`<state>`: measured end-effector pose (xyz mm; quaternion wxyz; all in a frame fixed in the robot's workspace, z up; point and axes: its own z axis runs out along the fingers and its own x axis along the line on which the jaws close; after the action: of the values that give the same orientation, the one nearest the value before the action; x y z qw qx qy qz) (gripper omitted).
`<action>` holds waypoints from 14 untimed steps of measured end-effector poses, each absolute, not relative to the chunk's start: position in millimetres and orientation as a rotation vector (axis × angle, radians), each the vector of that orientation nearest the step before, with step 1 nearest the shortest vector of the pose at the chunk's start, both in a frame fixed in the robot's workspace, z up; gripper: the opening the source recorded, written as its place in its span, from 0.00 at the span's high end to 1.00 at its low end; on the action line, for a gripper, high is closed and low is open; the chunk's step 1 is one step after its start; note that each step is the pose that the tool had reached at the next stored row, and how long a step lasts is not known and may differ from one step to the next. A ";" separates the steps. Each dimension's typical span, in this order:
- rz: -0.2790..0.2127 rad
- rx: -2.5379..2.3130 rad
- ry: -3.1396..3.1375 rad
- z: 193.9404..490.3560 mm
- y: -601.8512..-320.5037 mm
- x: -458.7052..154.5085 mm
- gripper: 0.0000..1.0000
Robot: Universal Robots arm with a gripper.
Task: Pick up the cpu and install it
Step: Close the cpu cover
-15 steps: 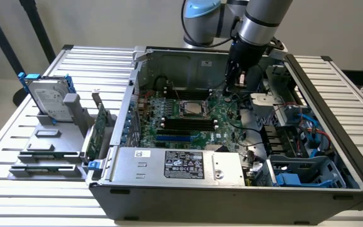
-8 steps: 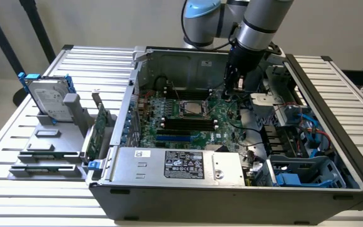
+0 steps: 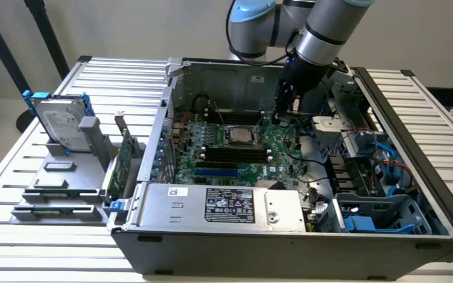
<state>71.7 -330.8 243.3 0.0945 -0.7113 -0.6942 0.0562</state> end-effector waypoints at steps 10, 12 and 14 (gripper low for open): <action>0.264 -2.058 -2.004 242.9 -331.2 63.6 0.89; 0.272 -2.053 -1.999 242.4 -331.4 60.4 0.89; 0.281 -2.048 -1.994 242.1 -331.5 56.9 0.89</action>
<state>56.9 -331.5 242.1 0.1341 -0.7066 -0.6880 0.0970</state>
